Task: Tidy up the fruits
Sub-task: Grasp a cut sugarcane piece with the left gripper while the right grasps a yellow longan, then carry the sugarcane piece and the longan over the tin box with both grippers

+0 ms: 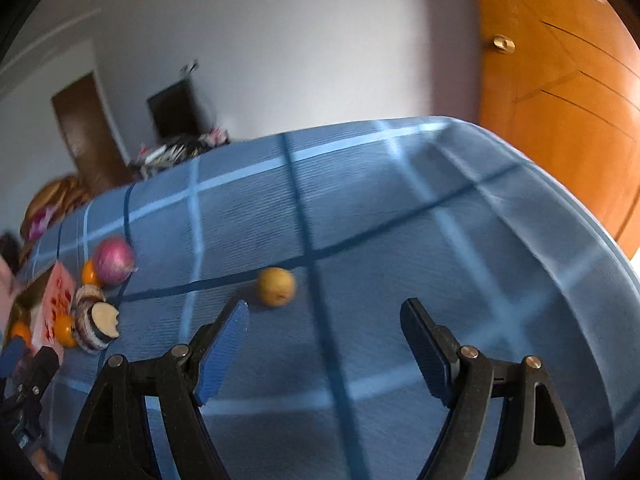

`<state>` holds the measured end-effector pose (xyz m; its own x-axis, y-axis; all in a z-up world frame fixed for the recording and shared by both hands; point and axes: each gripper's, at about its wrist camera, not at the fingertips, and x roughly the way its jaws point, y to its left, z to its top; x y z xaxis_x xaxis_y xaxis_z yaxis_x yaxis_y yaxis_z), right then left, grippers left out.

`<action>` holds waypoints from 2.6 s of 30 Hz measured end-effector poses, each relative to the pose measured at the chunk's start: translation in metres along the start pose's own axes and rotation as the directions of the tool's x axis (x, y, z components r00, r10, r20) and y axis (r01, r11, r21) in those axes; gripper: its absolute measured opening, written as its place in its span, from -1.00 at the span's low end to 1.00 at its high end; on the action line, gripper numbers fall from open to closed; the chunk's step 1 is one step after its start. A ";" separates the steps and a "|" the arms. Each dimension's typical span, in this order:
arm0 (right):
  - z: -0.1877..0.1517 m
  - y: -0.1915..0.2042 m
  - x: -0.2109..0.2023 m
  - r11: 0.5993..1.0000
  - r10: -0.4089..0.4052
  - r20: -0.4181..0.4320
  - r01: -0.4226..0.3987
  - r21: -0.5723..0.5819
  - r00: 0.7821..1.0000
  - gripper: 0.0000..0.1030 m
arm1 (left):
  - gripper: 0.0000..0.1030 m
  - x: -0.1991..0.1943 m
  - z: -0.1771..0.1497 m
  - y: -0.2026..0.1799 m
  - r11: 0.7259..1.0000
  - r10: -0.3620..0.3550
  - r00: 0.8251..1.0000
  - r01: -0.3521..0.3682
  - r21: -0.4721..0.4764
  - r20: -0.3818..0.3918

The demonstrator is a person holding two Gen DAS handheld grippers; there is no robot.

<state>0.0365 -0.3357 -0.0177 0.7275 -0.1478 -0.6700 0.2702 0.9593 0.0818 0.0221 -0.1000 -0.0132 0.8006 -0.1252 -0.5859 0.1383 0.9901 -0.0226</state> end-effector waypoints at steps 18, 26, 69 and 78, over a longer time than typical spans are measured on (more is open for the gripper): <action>0.009 0.031 0.048 0.990 0.083 -0.133 -0.097 -0.103 0.988 -0.49 | 0.99 0.049 0.010 -0.019 0.992 -0.010 0.989 -0.008 -0.126 -0.145; 0.007 0.000 0.022 0.963 0.267 -0.031 -0.266 0.031 0.963 -0.49 | -0.08 0.066 0.010 -0.021 0.983 -0.097 0.974 0.062 -0.174 -0.202; -0.020 0.052 -0.052 0.973 0.183 0.302 -0.128 -0.194 0.936 -0.49 | -0.15 -0.013 0.009 -0.014 0.989 -0.146 0.979 0.141 0.044 0.142; -0.032 0.058 -0.065 0.979 0.145 0.316 -0.090 -0.182 0.938 -0.49 | -0.15 -0.020 0.005 0.001 0.990 -0.131 0.980 0.122 0.068 0.149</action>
<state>-0.0156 -0.2631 0.0070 0.9206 -0.0752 -0.3833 0.0843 0.9964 0.0067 0.0089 -0.0966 0.0024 0.8536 -0.2617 -0.4505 0.2743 0.9609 -0.0385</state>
